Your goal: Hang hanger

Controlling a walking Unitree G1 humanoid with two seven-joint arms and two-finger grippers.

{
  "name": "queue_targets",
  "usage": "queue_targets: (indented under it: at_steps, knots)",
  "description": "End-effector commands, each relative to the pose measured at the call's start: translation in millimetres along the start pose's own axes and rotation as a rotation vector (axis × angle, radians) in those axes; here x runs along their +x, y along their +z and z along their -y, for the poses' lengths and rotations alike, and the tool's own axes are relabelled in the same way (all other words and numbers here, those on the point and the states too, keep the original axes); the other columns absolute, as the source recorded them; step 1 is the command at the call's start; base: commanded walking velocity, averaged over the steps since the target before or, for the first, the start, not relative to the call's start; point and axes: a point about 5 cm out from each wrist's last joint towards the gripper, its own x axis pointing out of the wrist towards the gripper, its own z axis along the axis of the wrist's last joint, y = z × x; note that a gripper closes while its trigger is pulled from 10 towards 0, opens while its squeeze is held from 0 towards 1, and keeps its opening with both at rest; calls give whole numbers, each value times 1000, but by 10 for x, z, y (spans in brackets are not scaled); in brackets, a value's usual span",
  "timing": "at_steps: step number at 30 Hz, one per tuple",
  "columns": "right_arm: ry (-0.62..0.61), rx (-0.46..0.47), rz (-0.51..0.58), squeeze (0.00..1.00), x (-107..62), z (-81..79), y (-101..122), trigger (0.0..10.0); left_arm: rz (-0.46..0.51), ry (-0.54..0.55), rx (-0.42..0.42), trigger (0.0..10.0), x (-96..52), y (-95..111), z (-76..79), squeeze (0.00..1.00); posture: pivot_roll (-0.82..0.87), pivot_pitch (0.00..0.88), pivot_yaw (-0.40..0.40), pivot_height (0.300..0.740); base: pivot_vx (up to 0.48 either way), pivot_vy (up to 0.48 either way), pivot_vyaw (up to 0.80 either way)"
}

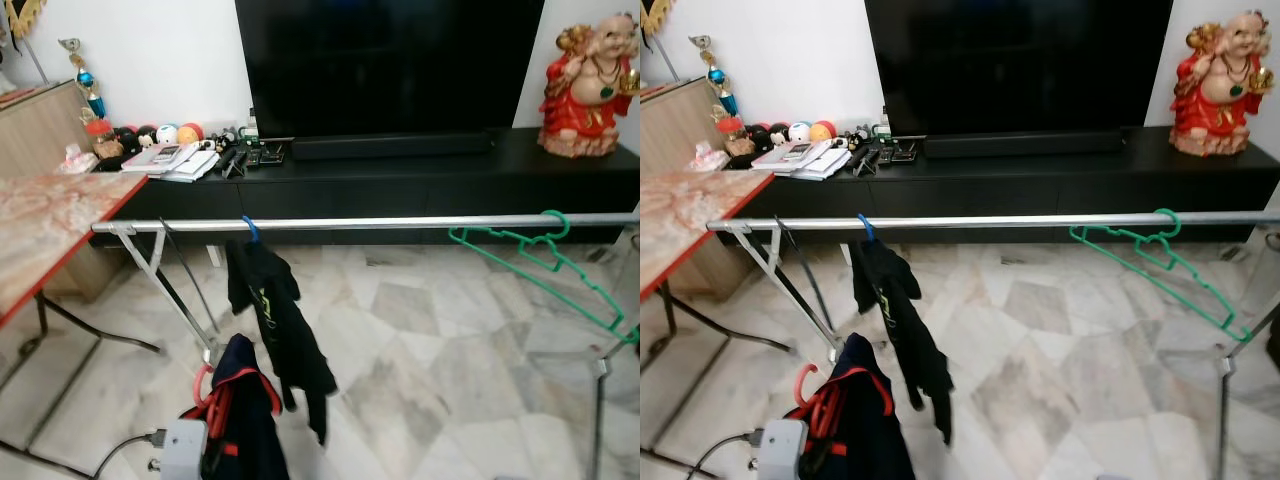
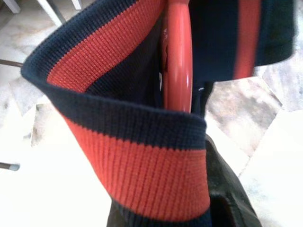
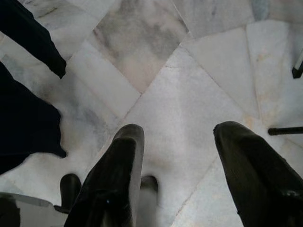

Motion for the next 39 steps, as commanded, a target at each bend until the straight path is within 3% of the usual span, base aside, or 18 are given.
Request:
queue_targets:
  at_steps: [1, 23, 26, 39]
  knots:
    - [-11, -8, -8, 0, -6, 46, -10, 10000, 37, -1, 5, 10000, 27, 89, 0, 0, 19, 4, 87, 740, 0, -439, 0]
    - [-9, -11, -10, 0, -4, 43, -8, 10000, 41, -3, -9, 10000, 28, 97, 12, 0, 17, 10, 87, 740, 0, -439, 0]
    - [-7, -17, -19, 0, -6, 36, -24, 10000, 32, -77, -29, 10000, 62, -29, 124, 0, 19, 24, 88, 740, 0, 0, 0]
    - [6, -22, -26, 0, -4, 20, -28, 10000, -32, -34, -44, 10000, 121, -198, 5, 0, 20, 24, 83, 740, 157, 0, 0]
